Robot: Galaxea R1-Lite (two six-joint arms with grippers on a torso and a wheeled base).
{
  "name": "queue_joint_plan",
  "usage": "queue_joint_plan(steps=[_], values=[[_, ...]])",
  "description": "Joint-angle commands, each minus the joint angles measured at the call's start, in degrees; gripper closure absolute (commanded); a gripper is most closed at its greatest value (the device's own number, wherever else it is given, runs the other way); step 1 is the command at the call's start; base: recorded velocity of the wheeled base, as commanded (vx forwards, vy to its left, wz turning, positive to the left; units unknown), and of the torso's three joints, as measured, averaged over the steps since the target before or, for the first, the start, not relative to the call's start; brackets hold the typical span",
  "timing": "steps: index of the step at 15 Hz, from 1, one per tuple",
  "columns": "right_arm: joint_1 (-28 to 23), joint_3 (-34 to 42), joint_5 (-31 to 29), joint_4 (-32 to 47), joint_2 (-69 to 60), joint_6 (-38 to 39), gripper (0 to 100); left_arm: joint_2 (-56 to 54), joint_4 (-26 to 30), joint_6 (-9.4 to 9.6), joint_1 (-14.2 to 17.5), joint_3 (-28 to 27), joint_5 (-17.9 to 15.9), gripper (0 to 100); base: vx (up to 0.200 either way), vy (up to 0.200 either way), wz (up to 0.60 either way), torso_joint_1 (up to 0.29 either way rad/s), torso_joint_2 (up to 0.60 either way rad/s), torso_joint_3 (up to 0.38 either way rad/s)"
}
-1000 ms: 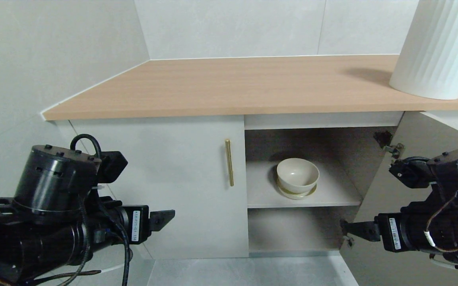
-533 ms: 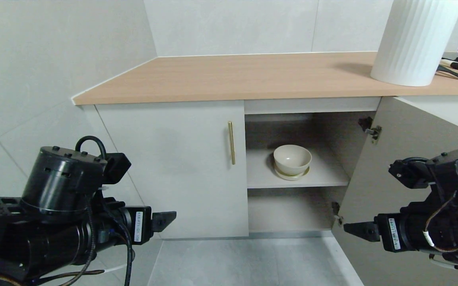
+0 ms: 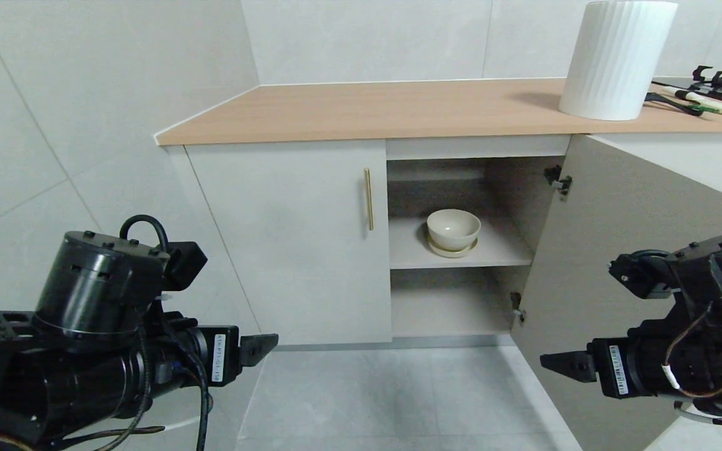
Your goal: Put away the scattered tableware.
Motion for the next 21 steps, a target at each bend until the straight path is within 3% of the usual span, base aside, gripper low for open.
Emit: queue_joint_plan(steps=[1, 13, 21], values=[[0.0, 0.1, 0.0, 0.0, 0.3, 0.0, 0, 0.1, 0.0, 0.03, 0.0, 0.0, 0.0, 0, 0.000, 0.000, 0.00, 0.000, 0.00, 0.000], [0.0, 0.1, -0.1, 1.2, -1.4, -0.9, 0, 0.8, -0.3, 0.12, 0.0, 0.0, 0.2, 0, 0.000, -0.017, 0.00, 0.000, 0.00, 0.000], [0.1, -2.1, 0.2, 19.4, -8.9, -9.7, 0, 0.8, -0.4, 0.03, 0.0, 0.0, 0.1, 0, 0.000, -0.200, 0.00, 0.001, 0.00, 0.001]])
